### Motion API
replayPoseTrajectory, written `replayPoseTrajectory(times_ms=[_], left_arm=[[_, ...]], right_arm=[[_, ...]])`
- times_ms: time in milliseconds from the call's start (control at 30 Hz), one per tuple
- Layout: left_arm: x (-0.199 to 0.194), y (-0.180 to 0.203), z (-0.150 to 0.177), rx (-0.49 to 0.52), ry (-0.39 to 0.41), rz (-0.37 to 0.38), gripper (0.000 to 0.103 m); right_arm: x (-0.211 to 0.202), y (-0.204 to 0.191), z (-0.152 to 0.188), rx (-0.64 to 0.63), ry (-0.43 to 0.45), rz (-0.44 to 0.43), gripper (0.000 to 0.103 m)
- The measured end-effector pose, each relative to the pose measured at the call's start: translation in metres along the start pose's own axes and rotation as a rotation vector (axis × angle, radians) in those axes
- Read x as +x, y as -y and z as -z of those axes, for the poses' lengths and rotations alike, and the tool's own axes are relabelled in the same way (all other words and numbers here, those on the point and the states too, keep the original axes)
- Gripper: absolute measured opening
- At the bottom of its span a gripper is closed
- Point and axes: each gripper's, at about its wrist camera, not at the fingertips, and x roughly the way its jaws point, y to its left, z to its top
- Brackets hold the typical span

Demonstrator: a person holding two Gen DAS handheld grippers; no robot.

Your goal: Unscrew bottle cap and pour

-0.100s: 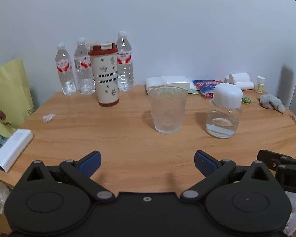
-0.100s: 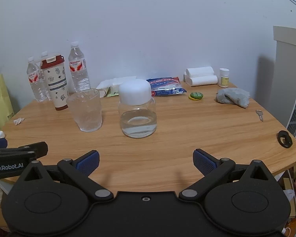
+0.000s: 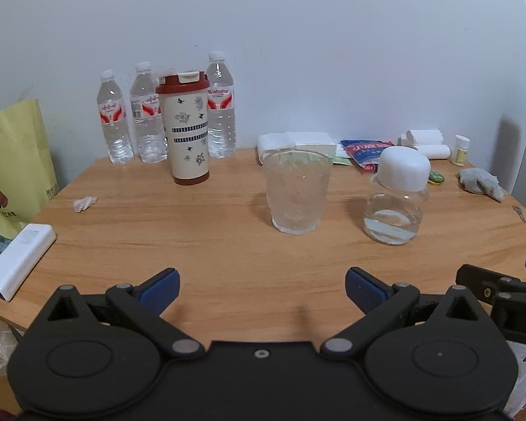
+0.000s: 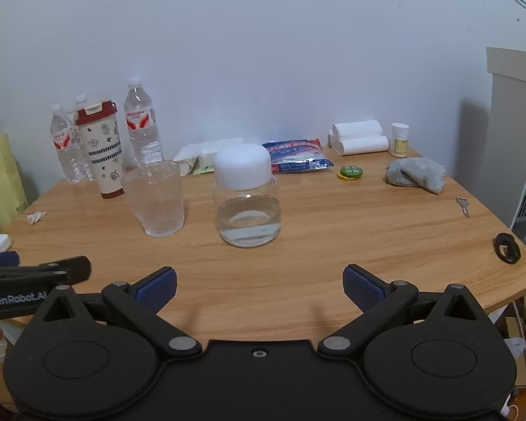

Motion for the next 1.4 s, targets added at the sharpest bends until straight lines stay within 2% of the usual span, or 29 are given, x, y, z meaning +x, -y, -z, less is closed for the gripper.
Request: replayPoseTrajectory(times_ms=[200,367,433,1400], left_arm=[[-0.002,0.003,0.002,-0.013,0.005,-0.024,0.103],[-0.002,-0.006,-0.001,-0.028,-0.018,0.004,0.103],[-0.002,-0.008,-0.002,-0.017,-0.012,0.002,0.103],[-0.002,-0.007,0.000,-0.029,-0.012,-0.040,0.103]], right_arm=[[-0.003,0.004,0.001,0.000,-0.010,-0.001,0.103],[-0.003,-0.001,0.003,-0.010,-0.019,0.002,0.103],[-0.004,0.005,0.006,0.005,-0.010,-0.021,0.103],[-0.003,0.008,-0.001,0.022,0.001,-0.006,0.103]])
